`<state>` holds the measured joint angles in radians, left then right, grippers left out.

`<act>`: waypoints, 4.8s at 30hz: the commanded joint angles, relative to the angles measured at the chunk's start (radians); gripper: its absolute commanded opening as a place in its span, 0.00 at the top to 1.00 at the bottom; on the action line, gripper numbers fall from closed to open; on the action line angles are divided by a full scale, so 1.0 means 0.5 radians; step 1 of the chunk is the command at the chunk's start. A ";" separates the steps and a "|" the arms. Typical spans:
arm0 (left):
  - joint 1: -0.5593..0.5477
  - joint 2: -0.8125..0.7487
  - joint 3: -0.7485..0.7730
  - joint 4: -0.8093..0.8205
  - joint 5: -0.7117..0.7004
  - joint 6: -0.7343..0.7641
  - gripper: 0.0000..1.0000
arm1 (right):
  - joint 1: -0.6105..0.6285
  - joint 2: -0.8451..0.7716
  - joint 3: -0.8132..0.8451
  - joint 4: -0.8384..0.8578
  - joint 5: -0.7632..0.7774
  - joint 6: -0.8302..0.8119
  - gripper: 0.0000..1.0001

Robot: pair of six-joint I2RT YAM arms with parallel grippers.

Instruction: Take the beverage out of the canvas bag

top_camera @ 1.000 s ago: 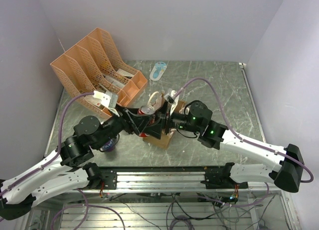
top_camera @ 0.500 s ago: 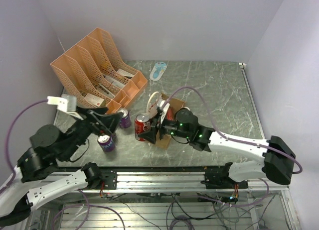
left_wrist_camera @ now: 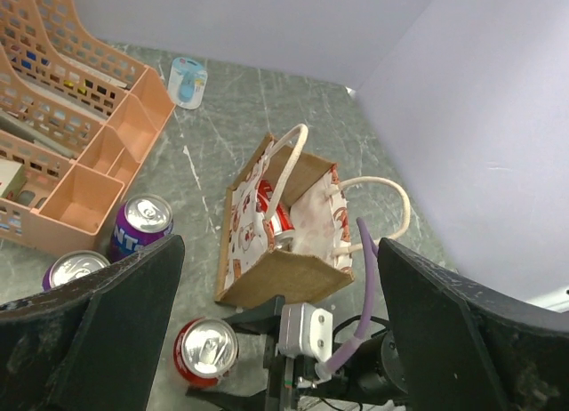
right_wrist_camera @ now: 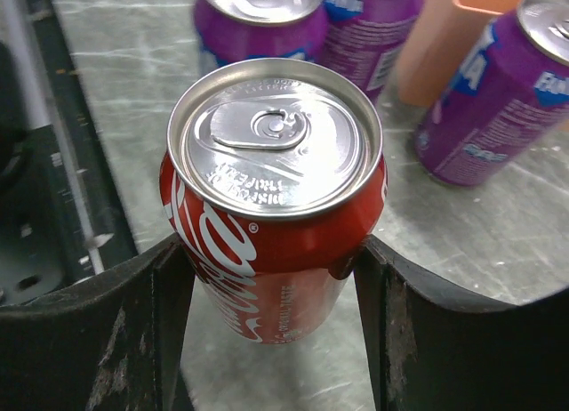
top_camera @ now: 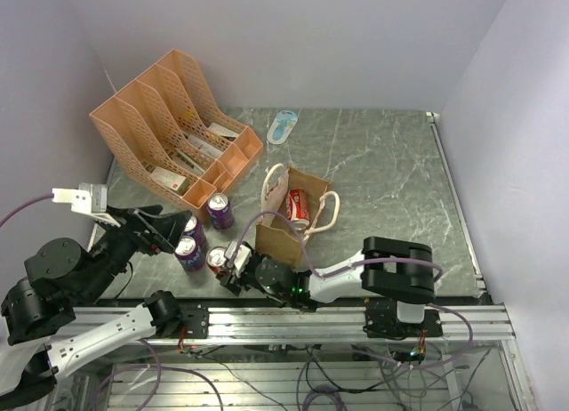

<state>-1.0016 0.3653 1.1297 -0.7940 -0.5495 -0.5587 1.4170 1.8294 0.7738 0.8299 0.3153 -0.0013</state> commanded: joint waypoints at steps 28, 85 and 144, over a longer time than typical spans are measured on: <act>-0.003 -0.086 -0.114 -0.040 -0.045 -0.045 0.00 | 0.185 0.018 -0.077 0.300 0.369 0.126 0.00; -0.004 -0.102 -0.114 -0.097 -0.119 -0.033 0.01 | -0.898 -0.001 1.168 -3.330 1.029 2.890 0.13; -0.003 -0.074 -0.150 -0.071 -0.066 -0.104 0.01 | -1.107 -1.101 0.086 -1.131 -0.006 0.988 1.00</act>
<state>-1.0031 0.3084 1.0630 -0.8635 -0.5983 -0.6033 0.8696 1.3659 0.8154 0.0196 0.3931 0.6502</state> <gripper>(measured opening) 0.994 0.656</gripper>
